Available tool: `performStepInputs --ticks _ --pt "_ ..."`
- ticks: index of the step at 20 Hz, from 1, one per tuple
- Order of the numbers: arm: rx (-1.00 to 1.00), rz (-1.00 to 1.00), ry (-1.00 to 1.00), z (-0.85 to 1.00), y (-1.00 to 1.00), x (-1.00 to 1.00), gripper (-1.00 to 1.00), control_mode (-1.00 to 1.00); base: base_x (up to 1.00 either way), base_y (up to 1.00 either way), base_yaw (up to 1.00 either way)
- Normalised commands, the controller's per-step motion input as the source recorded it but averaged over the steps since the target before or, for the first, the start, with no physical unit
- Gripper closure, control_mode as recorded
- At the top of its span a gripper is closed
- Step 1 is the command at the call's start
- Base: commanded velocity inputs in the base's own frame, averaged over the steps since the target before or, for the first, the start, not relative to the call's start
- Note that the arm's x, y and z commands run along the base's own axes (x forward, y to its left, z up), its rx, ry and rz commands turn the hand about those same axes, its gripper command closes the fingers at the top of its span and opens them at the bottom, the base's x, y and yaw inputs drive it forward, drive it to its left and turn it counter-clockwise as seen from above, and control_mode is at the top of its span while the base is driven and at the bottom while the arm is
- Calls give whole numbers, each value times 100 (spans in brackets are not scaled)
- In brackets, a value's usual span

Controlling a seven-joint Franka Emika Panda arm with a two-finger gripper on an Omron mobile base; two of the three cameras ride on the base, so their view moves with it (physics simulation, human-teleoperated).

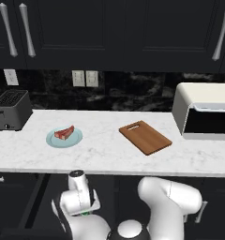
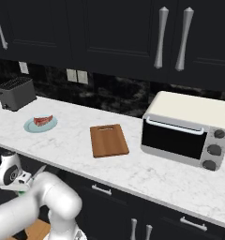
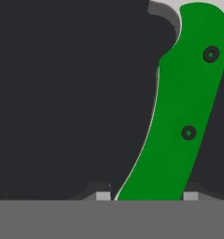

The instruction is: Pick up the knife from the drawer and place it on the cutting board. Then place the meat from the plate to the cutting board.

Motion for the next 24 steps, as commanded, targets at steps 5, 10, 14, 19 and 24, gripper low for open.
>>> performStepInputs --ticks 5,10,14,19,24 --pt "4 -1 -6 -7 95 -79 100 -100 0 0 0" --pt "4 -5 -7 14 77 -84 100 -100 0 0 0" --pt "0 0 -7 100 16 -33 100 -100 0 0 0" --pt "0 0 0 100 0 -24 100 -100 0 0 0" --pt "0 -1 0 100 -1 9 100 -100 0 0 0"
